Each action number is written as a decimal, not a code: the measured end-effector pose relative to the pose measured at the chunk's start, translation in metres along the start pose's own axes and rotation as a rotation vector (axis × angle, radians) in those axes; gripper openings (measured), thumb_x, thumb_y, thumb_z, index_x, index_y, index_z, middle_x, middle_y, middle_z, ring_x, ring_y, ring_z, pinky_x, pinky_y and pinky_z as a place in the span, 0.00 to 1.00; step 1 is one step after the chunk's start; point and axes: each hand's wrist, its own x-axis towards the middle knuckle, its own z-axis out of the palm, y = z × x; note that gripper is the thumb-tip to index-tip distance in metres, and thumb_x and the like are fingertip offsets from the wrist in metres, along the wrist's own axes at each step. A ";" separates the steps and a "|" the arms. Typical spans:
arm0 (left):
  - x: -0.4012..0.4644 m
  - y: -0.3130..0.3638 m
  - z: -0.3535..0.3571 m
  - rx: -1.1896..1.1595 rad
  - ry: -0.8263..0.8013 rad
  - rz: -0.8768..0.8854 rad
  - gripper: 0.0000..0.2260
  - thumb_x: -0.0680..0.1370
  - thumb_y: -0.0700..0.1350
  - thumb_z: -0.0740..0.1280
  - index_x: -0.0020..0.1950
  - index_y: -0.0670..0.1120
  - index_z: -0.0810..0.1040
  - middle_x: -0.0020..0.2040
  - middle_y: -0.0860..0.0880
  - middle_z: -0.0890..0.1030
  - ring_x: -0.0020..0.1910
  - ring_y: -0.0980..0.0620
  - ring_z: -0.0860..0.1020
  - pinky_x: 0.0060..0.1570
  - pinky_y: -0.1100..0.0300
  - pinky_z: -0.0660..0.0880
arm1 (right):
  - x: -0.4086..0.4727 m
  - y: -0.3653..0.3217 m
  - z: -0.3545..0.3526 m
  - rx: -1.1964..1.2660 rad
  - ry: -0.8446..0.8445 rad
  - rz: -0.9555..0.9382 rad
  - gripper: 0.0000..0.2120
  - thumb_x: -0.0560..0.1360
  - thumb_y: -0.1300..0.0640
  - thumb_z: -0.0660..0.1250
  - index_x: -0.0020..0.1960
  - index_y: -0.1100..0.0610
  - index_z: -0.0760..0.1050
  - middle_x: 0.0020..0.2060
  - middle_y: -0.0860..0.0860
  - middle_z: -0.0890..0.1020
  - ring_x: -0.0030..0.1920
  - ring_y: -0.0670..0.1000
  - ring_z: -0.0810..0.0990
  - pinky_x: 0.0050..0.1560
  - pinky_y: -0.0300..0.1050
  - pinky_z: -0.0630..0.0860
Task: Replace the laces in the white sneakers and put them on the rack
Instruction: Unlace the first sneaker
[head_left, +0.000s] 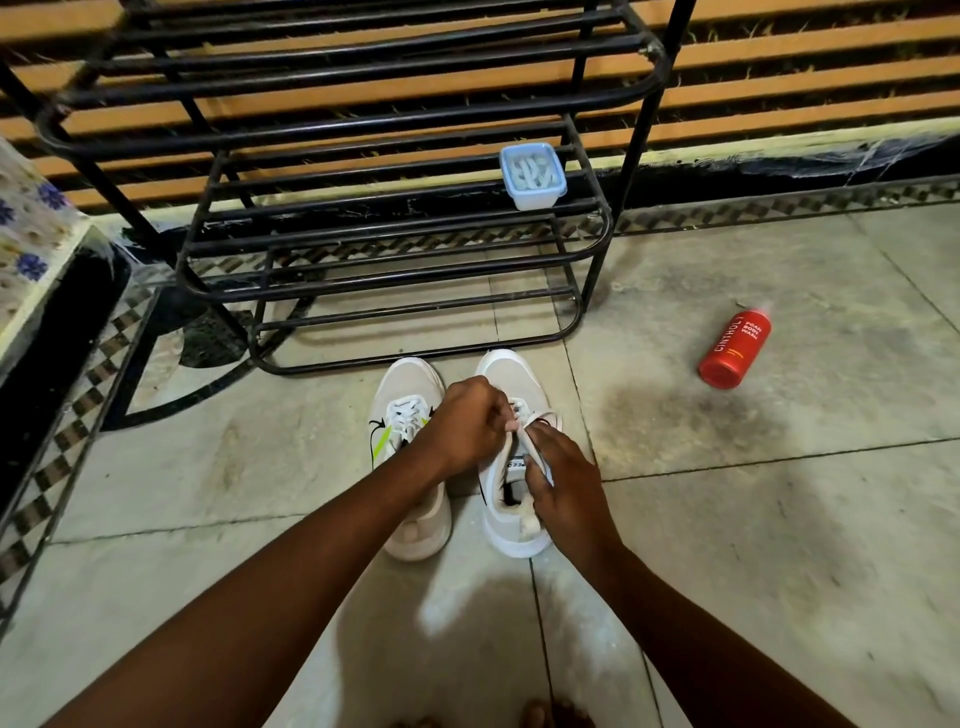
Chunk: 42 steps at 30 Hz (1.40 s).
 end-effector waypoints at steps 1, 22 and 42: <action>0.001 -0.001 0.000 0.022 -0.012 0.010 0.06 0.76 0.36 0.72 0.44 0.46 0.86 0.43 0.55 0.76 0.45 0.55 0.78 0.41 0.75 0.69 | -0.001 0.000 0.001 -0.003 0.006 -0.007 0.21 0.81 0.57 0.64 0.73 0.57 0.73 0.70 0.52 0.76 0.70 0.49 0.73 0.71 0.31 0.62; -0.004 -0.015 -0.003 0.016 0.011 -0.018 0.02 0.77 0.49 0.75 0.44 0.55 0.84 0.42 0.59 0.75 0.50 0.52 0.76 0.53 0.50 0.77 | 0.002 0.000 0.001 -0.163 0.039 -0.109 0.22 0.81 0.50 0.55 0.70 0.56 0.76 0.67 0.52 0.78 0.65 0.52 0.79 0.64 0.43 0.75; -0.009 -0.009 -0.003 0.336 0.123 0.157 0.08 0.74 0.43 0.76 0.51 0.55 0.87 0.49 0.51 0.63 0.54 0.44 0.68 0.39 0.56 0.70 | 0.001 -0.001 0.003 -0.347 0.120 -0.066 0.19 0.79 0.47 0.56 0.65 0.47 0.78 0.64 0.44 0.81 0.60 0.43 0.80 0.55 0.58 0.69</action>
